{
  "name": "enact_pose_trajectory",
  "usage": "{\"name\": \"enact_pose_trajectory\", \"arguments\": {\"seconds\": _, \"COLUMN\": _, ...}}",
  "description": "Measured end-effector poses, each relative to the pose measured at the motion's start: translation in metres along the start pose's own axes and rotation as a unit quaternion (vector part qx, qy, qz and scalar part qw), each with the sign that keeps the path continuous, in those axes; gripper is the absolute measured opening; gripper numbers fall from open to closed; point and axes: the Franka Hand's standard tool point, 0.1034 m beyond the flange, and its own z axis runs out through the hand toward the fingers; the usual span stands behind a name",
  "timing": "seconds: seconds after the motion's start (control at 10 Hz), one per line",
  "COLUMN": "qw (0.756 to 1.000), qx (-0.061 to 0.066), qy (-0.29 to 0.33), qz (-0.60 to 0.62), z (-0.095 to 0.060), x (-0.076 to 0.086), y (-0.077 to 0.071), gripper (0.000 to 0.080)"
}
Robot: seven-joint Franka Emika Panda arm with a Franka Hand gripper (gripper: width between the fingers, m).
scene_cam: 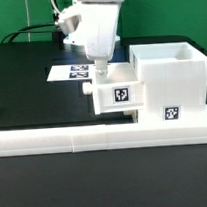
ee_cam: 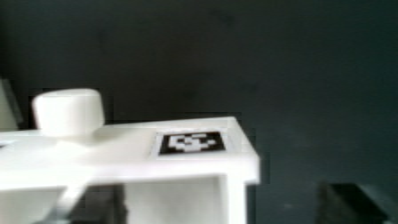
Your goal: Assemble drawer
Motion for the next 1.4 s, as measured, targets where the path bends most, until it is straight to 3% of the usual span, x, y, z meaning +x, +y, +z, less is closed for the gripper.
{"name": "enact_pose_trajectory", "arguments": {"seconds": 0.2, "qw": 0.999, "qx": 0.007, "qy": -0.007, "qz": -0.040, "z": -0.010, "x": -0.022, "y": 0.001, "gripper": 0.0638}}
{"name": "enact_pose_trajectory", "arguments": {"seconds": 0.4, "qw": 0.997, "qx": 0.019, "qy": -0.008, "qz": -0.069, "z": -0.007, "x": -0.047, "y": -0.001, "gripper": 0.0646}}
{"name": "enact_pose_trajectory", "arguments": {"seconds": 0.8, "qw": 0.997, "qx": 0.021, "qy": 0.001, "qz": -0.075, "z": -0.002, "x": -0.048, "y": -0.003, "gripper": 0.0649}}
{"name": "enact_pose_trajectory", "arguments": {"seconds": 0.9, "qw": 0.995, "qx": 0.021, "qy": 0.035, "qz": -0.092, "z": 0.014, "x": -0.050, "y": -0.010, "gripper": 0.0649}}
{"name": "enact_pose_trajectory", "arguments": {"seconds": 1.2, "qw": 0.990, "qx": 0.045, "qy": 0.105, "qz": -0.086, "z": 0.039, "x": -0.053, "y": -0.014, "gripper": 0.0649}}
{"name": "enact_pose_trajectory", "arguments": {"seconds": 1.4, "qw": 0.990, "qx": 0.051, "qy": 0.109, "qz": -0.078, "z": 0.044, "x": -0.042, "y": -0.015, "gripper": 0.0649}}
